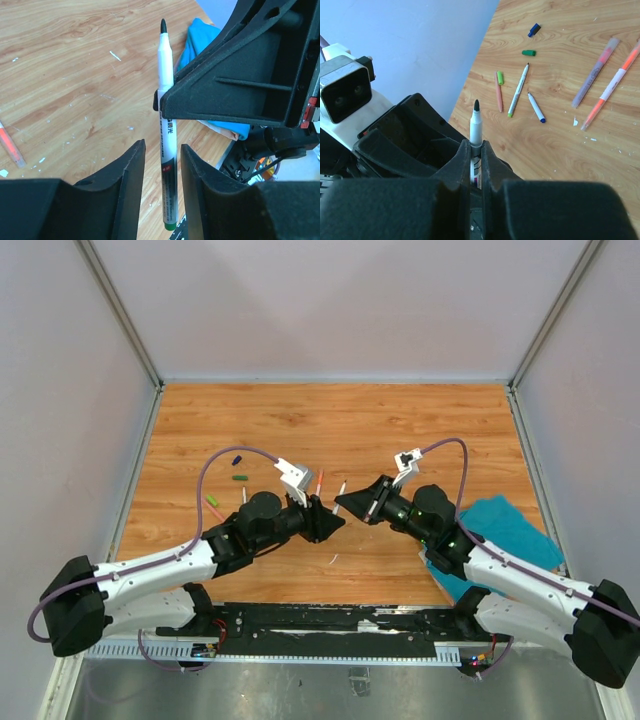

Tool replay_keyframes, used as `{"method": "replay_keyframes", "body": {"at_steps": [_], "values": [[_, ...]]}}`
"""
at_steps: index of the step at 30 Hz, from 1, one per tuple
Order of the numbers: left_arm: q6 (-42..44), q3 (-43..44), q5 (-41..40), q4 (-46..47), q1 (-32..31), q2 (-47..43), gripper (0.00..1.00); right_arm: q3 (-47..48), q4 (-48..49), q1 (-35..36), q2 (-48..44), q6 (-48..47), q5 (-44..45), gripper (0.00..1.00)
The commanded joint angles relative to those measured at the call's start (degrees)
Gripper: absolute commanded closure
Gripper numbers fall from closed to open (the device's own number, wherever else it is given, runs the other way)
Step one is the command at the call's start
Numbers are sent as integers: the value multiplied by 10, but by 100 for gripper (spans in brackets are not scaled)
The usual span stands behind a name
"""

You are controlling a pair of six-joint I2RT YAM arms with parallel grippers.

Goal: Insert the pens into the pen caps
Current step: Adjust the pen, then pick up the pen cap from the center of the board.

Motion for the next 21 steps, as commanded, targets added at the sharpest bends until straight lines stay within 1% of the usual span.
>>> {"method": "replay_keyframes", "body": {"at_steps": [1,2,4,9,11,12,13,16,21], "values": [[4,4,6,14,-4,6,62,27,19,10,3,-19,-12,99],[4,4,6,14,-4,6,63,28,19,12,3,-21,-12,99],[5,4,8,13,-4,7,70,29,19,11,4,-26,-12,100],[8,12,-7,-9,-4,4,99,36,2,12,-1,-54,-1,99],[9,16,-16,-22,-4,-1,99,44,-14,11,-4,-75,5,97],[10,20,-25,-33,-4,-5,100,49,-26,12,-5,-89,7,94],[10,25,-36,-47,-4,-9,100,56,-39,12,-6,-107,10,89],[17,41,-74,-99,-4,-36,100,78,-84,12,-7,-168,16,65],[39,62,-152,-199,-4,-118,99,97,-144,11,-15,-279,57,36]]}}
